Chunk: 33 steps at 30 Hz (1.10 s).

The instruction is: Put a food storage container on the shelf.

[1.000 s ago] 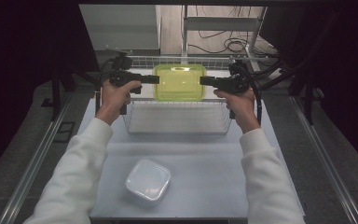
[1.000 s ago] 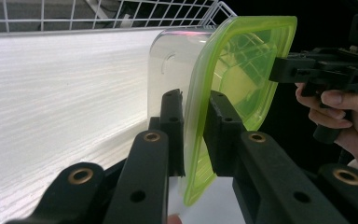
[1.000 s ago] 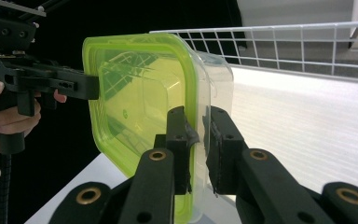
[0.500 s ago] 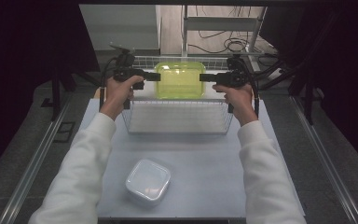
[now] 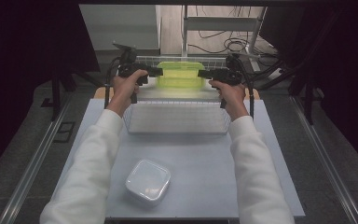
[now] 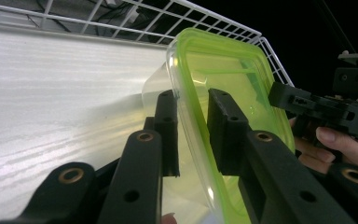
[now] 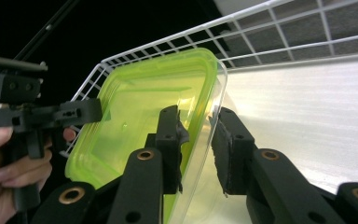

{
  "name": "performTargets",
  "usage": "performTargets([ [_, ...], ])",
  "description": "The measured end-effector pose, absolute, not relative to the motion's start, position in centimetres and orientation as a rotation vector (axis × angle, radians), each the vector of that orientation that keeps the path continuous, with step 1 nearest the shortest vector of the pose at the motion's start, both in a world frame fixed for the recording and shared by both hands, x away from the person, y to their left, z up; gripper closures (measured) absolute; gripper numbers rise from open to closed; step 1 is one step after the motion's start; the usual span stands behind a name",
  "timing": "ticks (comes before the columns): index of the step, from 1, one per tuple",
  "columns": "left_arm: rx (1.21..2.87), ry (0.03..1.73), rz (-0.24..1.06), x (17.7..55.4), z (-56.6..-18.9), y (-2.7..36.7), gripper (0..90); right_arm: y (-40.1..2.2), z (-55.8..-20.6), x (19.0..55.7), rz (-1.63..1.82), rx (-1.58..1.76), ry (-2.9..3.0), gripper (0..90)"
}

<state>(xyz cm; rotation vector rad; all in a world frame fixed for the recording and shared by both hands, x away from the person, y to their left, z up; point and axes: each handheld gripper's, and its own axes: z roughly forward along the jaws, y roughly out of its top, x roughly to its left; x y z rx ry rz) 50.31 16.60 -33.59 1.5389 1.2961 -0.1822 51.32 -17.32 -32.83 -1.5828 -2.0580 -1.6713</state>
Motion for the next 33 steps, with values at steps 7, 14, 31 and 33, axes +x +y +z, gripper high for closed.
performTargets([
  [7,1.523,1.295,-0.175,50.6,-34.1,16.5,71.5,-17.2,-33.4,51.7,-1.676,-1.639,-1.981,70.8],
  [14,1.559,1.292,-0.051,50.3,-33.8,16.6,44.1,-17.2,-33.0,51.3,-1.714,-1.687,-2.083,48.6],
  [31,1.647,1.122,0.151,44.2,-30.1,17.9,27.9,-18.3,-28.7,46.1,-1.841,-1.560,-2.277,30.6],
  [33,1.670,1.101,0.159,43.0,-30.0,18.1,27.1,-18.5,-28.6,45.3,-1.821,-1.494,-2.358,32.2],
])
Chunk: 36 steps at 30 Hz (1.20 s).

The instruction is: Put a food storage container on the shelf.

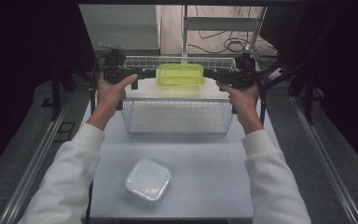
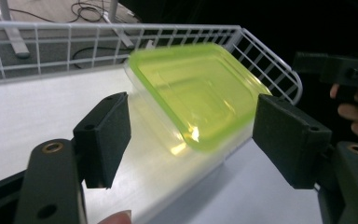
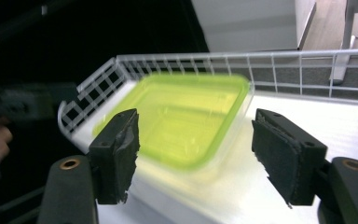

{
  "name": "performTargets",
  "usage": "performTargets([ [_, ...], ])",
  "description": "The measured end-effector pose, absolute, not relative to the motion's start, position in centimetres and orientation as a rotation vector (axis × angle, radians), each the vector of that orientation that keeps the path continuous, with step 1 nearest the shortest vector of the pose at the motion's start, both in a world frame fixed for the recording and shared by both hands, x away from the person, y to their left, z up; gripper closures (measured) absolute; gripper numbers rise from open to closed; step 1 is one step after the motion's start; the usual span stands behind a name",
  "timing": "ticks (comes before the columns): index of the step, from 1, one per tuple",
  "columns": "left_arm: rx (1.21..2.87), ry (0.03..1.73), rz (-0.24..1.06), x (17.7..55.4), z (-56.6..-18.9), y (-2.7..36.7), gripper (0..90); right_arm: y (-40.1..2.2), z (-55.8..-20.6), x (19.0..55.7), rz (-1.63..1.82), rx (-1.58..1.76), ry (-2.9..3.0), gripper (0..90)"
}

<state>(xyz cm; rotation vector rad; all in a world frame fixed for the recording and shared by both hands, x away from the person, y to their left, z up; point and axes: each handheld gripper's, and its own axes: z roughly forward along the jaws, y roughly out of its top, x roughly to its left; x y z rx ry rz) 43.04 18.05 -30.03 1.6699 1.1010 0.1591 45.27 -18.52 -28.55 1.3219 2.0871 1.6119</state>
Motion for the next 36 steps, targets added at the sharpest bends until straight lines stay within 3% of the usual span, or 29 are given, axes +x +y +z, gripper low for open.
performTargets([
  [15,1.851,0.991,0.152,35.5,-32.4,17.9,29.0,-20.1,-30.1,40.1,1.404,1.102,2.376,37.1],
  [25,1.844,0.961,0.103,30.5,-36.9,18.8,29.2,-22.2,-34.6,36.2,1.378,1.076,2.489,36.8],
  [36,1.922,1.009,0.075,28.4,-41.4,19.9,30.3,-23.7,-39.7,33.1,1.341,1.130,2.534,35.5],
])
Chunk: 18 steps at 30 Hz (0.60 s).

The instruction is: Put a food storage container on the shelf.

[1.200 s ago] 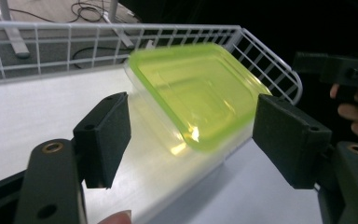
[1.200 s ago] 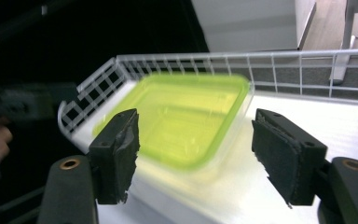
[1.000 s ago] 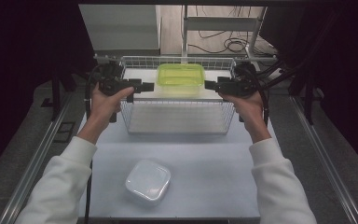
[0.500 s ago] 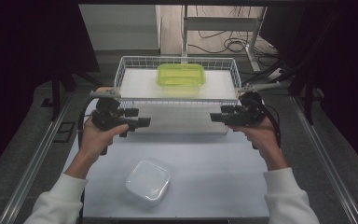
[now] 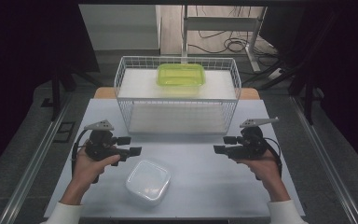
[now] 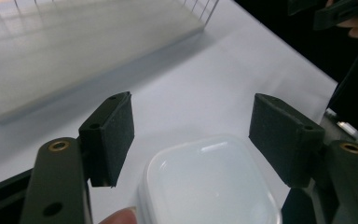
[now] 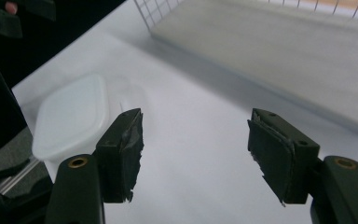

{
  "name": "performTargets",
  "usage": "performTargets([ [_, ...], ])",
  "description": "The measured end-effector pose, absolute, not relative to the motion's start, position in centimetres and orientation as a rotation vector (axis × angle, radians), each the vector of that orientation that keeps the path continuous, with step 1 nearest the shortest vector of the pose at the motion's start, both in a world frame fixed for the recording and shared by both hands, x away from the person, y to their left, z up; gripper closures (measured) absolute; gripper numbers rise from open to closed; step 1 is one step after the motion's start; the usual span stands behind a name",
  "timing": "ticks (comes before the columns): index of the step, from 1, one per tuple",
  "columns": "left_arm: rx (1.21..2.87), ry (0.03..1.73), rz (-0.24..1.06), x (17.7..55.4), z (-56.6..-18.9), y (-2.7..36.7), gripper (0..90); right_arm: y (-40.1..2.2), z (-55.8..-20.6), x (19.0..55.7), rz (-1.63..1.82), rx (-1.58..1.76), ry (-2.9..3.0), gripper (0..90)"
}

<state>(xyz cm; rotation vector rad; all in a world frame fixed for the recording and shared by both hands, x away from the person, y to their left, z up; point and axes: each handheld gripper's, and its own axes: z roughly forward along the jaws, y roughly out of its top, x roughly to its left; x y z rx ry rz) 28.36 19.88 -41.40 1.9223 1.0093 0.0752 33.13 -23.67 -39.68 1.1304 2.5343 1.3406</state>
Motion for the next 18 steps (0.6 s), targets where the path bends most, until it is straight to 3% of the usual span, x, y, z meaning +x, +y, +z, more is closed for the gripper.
performTargets([
  [18,2.003,1.035,0.115,27.4,-44.0,20.6,31.0,-23.2,-42.5,31.8,1.261,1.121,2.598,35.4],
])
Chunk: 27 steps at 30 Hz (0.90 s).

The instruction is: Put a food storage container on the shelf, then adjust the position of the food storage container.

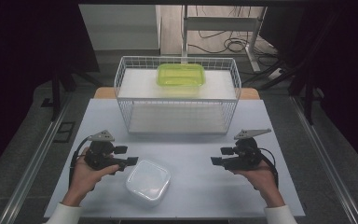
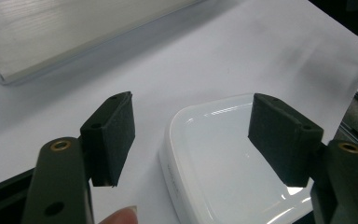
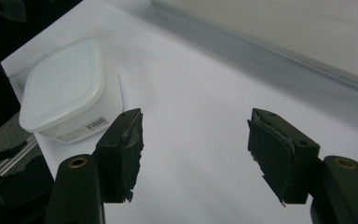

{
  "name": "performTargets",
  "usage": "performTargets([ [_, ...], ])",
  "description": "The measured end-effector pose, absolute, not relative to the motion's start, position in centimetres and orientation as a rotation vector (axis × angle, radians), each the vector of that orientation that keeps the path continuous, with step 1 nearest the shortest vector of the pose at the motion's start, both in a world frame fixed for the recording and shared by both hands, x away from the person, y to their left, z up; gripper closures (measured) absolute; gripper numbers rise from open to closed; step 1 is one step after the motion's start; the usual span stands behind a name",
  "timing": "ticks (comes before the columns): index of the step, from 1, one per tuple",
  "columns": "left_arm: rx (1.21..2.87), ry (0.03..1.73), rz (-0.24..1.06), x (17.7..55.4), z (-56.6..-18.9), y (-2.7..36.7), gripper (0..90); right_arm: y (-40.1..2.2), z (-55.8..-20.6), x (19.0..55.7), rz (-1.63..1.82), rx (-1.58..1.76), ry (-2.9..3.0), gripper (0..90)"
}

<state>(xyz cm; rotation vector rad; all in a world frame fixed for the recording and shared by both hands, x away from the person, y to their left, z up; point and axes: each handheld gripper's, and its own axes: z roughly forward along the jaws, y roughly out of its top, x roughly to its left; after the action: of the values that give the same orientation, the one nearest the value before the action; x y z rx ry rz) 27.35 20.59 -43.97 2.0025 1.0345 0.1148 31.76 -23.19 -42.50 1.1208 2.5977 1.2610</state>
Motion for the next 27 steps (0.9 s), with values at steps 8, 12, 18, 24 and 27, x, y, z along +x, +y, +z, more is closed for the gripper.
performTargets([
  [8,2.012,0.999,0.123,26.5,-43.9,20.8,30.8,-23.5,-43.1,31.7,1.249,1.151,2.594,35.4],
  [12,2.024,0.983,0.111,26.3,-43.9,20.8,33.2,-23.6,-43.4,31.7,1.253,1.166,2.594,35.4],
  [18,2.053,0.965,0.100,26.0,-44.0,20.7,38.1,-23.7,-43.6,31.6,1.256,1.176,2.596,35.4],
  [24,2.095,0.909,0.134,25.4,-43.8,20.0,46.5,-23.9,-43.7,31.7,1.261,1.179,2.593,35.1],
  [27,2.139,0.847,0.139,24.8,-43.4,19.2,51.7,-23.8,-43.8,31.6,1.265,1.180,2.600,34.7],
])
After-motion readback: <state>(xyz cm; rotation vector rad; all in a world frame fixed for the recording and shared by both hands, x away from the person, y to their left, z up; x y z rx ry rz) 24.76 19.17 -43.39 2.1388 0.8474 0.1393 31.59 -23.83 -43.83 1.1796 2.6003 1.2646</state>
